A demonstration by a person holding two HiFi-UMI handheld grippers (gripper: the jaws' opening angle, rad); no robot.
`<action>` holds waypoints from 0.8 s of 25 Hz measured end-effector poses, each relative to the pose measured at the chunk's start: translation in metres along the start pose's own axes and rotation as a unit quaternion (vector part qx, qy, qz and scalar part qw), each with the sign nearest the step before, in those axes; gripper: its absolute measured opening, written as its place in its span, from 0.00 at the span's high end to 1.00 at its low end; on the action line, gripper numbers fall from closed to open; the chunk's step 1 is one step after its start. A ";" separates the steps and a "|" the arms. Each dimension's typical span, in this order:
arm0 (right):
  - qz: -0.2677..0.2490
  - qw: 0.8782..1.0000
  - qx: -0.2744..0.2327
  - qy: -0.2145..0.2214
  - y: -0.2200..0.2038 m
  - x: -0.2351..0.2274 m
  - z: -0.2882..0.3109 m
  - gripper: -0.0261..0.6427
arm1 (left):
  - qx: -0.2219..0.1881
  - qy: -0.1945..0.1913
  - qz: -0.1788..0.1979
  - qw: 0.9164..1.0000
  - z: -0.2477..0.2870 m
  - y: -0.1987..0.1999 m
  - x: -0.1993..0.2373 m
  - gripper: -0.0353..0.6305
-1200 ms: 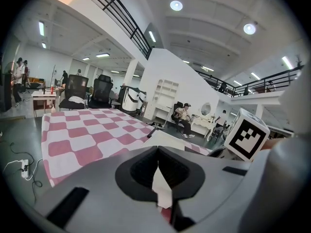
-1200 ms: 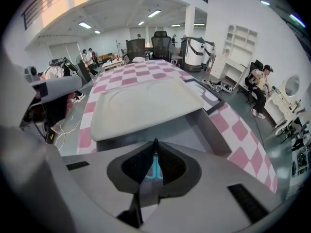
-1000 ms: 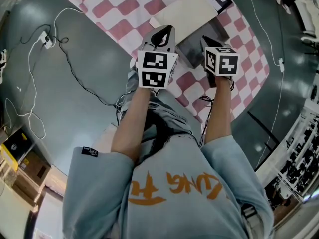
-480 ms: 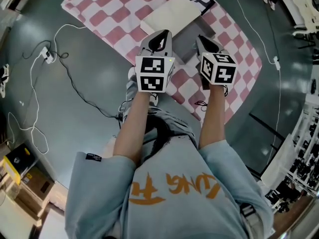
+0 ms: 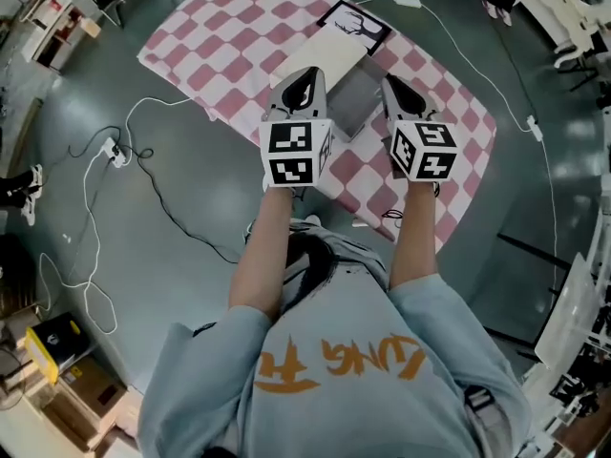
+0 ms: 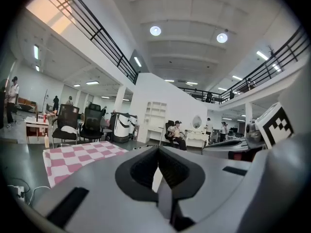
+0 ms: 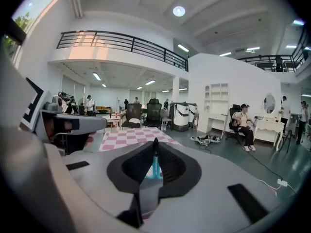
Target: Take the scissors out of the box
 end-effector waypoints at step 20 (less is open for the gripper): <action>0.043 0.990 -0.109 -0.073 0.018 -0.033 -0.043 0.92 | -0.041 0.035 0.019 0.998 -0.028 0.025 -0.004 0.92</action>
Point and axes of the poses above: the fingertips, and each gripper's own axes: z forward along the fingers, x to its left, y out of its top, the point moved 3 cm from there along -z, backward along the fingers, and after that the axes turned 11 degrees about -z, right-handed, at the moved point
